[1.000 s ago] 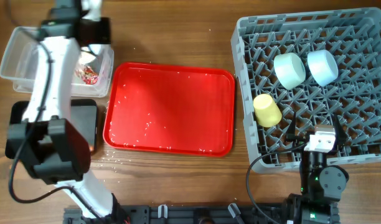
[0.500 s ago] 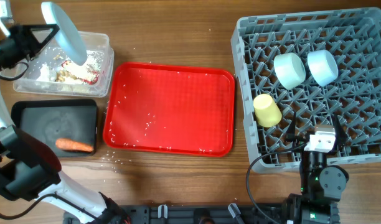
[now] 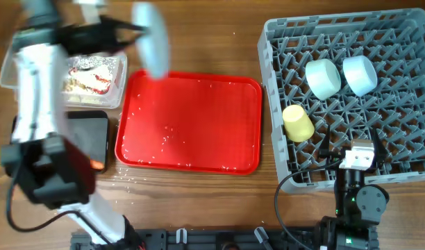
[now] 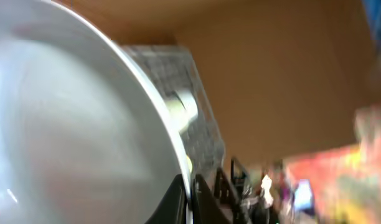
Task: Sort waste into correct bins and load items into the dishwasher rack
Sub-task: 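Carry the empty plate with the left gripper and stand it in the rack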
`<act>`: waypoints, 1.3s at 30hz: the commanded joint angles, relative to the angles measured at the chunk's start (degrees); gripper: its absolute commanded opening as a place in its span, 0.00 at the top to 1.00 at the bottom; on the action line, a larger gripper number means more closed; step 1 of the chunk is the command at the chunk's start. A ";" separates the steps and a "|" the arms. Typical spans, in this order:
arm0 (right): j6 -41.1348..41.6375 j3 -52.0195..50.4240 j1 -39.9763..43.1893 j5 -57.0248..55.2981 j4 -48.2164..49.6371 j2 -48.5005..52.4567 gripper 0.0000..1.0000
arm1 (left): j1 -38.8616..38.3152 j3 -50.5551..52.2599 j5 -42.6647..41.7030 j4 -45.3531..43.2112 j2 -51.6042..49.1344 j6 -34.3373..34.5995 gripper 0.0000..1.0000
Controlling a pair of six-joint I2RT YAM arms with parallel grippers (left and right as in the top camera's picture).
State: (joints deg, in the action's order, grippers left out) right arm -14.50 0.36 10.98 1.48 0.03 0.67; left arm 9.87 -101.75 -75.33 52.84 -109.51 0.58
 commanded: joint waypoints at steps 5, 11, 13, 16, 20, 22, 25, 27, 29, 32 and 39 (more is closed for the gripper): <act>-0.50 -0.07 0.13 0.94 0.15 -0.46 0.00 | -37.75 -0.90 32.81 -34.77 2.36 36.11 0.96; -0.50 -0.07 0.13 0.94 0.15 -0.46 0.00 | -48.00 -0.90 53.09 -45.38 -3.78 66.12 0.96; -0.48 -0.07 0.13 0.94 0.15 -0.46 0.00 | -47.82 -0.90 56.87 -45.35 -6.75 66.99 0.96; -0.50 -0.07 0.13 0.94 0.15 -0.46 0.01 | -46.51 -0.90 56.74 -45.29 -9.18 68.30 0.87; -0.50 -0.07 0.13 0.94 0.15 -0.46 0.00 | -42.27 -0.90 45.38 -44.44 -8.24 59.01 0.42; -0.50 -0.07 0.13 0.94 0.15 -0.46 0.00 | -38.60 -0.90 45.64 -34.23 -4.55 52.43 0.32; -0.48 -0.07 0.13 0.94 0.15 -0.46 0.00 | -33.33 -0.90 60.24 -10.95 5.16 36.74 0.31; -0.50 -0.07 0.13 0.94 0.15 -0.46 0.00 | -30.99 -0.90 68.63 2.21 12.17 24.92 0.36; -0.50 -0.07 0.13 0.94 0.15 -0.46 0.00 | -30.36 -0.90 71.56 14.32 20.11 18.69 0.00; -0.48 -0.07 0.13 0.94 0.15 -0.46 0.00 | -30.36 -0.90 71.34 23.10 26.08 18.73 0.00; -0.50 -0.07 0.13 0.94 0.15 -0.46 0.00 | -30.36 0.72 77.46 25.44 30.05 16.96 0.00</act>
State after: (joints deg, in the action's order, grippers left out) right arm -14.50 0.36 10.98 1.45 0.05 0.67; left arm -20.51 -102.48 -3.14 81.93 -81.93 19.88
